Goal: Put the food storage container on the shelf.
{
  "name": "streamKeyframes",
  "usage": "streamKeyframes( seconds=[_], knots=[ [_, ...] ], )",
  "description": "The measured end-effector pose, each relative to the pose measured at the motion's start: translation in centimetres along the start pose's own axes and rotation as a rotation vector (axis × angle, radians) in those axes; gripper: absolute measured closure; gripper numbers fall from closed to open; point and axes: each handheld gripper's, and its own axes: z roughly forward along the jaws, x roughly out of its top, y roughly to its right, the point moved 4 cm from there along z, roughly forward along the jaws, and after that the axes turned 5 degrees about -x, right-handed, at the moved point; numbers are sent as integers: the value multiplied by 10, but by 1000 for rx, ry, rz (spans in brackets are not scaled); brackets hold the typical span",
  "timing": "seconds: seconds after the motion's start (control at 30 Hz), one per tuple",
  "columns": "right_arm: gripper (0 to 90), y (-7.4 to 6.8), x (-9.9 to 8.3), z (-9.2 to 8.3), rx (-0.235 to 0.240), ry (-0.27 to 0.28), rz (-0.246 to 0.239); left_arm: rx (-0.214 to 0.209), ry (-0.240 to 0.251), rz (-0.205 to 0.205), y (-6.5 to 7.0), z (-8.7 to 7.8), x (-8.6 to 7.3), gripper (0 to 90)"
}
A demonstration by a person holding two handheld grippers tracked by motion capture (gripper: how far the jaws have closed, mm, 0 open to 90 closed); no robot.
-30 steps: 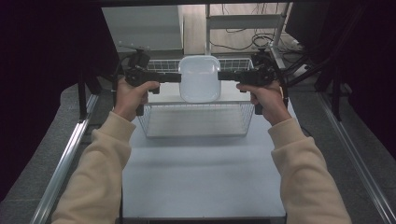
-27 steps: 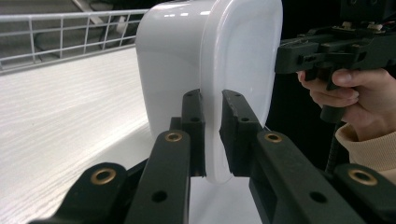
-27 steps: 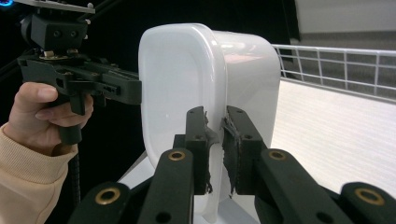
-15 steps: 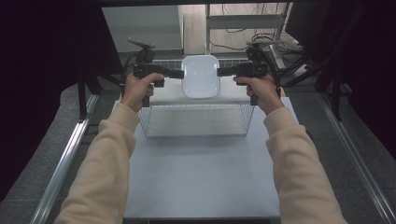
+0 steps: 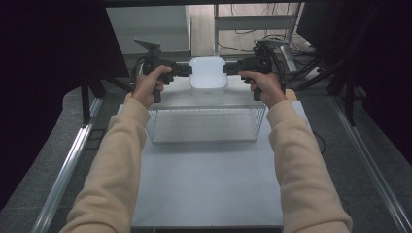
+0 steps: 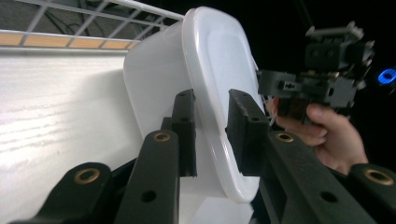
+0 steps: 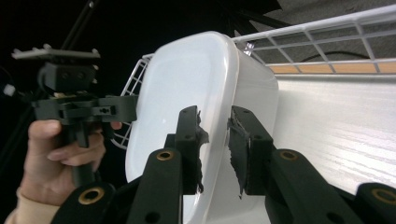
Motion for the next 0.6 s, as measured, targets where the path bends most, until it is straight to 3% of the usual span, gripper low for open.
streamKeyframes(
  seconds=[0.2,0.33,0.37,0.43,0.47,0.5,0.53,0.57,0.6],
  knots=[
    [710,7,1,3,-21,3,45,-20,30,-26,-10,3,2,762],
    [688,6,1,3,-24,9,46,-17,27,-22,-10,4,1,738],
    [535,4,0,4,-25,8,44,-5,42,0,-7,4,1,634],
    [497,3,0,4,-31,21,40,6,58,16,-6,3,0,526],
    [455,0,0,2,-40,43,22,29,75,40,-3,1,0,526],
    [368,-10,-2,-5,-59,82,-33,62,93,93,5,-4,-3,434],
    [368,-10,-2,-5,-59,82,-33,62,93,93,5,-4,-3,411],
    [325,-19,-6,-13,-58,103,-77,73,99,148,14,-12,-8,387],
    [312,-23,-8,-17,-54,109,-97,73,99,148,14,-12,-8,376]
  ],
)
